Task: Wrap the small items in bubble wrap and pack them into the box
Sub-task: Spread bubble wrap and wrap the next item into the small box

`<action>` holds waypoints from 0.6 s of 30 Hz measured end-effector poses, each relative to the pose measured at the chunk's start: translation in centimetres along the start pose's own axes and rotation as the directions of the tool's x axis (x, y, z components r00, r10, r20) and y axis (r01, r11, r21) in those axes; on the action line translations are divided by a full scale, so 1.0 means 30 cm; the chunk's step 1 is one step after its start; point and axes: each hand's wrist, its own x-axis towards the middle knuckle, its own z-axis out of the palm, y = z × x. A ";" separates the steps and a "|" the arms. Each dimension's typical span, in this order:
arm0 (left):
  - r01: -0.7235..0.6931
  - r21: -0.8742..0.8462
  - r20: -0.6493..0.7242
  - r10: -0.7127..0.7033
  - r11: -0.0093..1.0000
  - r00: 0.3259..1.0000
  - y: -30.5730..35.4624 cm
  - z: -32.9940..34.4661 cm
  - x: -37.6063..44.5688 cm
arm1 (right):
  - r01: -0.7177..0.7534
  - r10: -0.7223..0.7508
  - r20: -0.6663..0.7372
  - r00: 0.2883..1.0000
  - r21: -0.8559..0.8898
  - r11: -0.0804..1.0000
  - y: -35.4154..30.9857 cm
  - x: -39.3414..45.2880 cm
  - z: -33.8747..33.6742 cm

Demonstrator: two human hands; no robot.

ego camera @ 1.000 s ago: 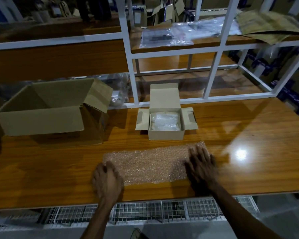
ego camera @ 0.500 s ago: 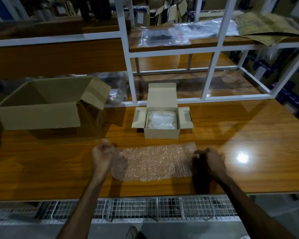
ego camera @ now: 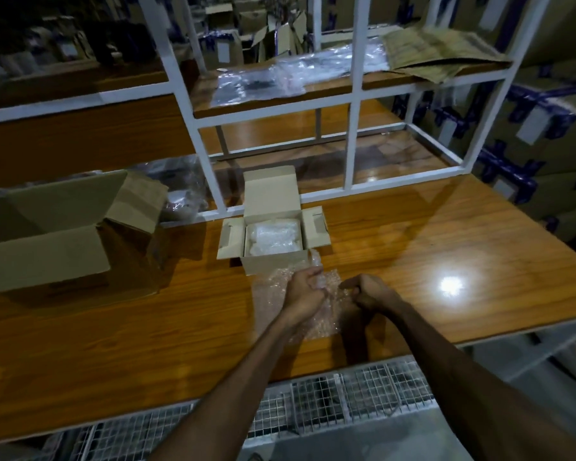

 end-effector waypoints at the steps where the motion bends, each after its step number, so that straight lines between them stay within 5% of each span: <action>1: 0.005 0.032 0.039 -0.007 0.999 0.999 -0.006 0.013 0.012 | 0.001 -0.001 0.007 1.000 -0.007 1.000 0.002 0.006 -0.001; 6: -0.027 -0.028 0.189 0.032 0.999 0.981 -0.023 0.049 -0.001 | 0.039 -0.032 -0.069 0.997 0.104 0.994 0.003 0.002 0.006; 8: -0.079 0.042 0.103 0.074 0.996 0.992 -0.049 0.052 -0.011 | 0.025 0.006 -0.129 0.992 0.239 0.971 0.013 -0.005 0.008; 11: -0.084 0.368 -0.180 0.160 0.926 0.971 -0.119 0.034 -0.026 | -0.009 0.113 -0.246 0.963 0.386 0.922 0.003 -0.036 0.006; 15: 0.002 0.637 -0.233 0.190 0.770 0.954 -0.210 -0.004 -0.052 | 0.062 -0.081 -0.478 0.874 -0.054 0.997 -0.090 -0.071 0.064; 18: 0.075 0.683 -0.271 0.156 0.727 0.950 -0.244 -0.004 -0.083 | 0.162 -0.269 -0.426 0.864 -0.271 0.949 -0.196 -0.069 0.148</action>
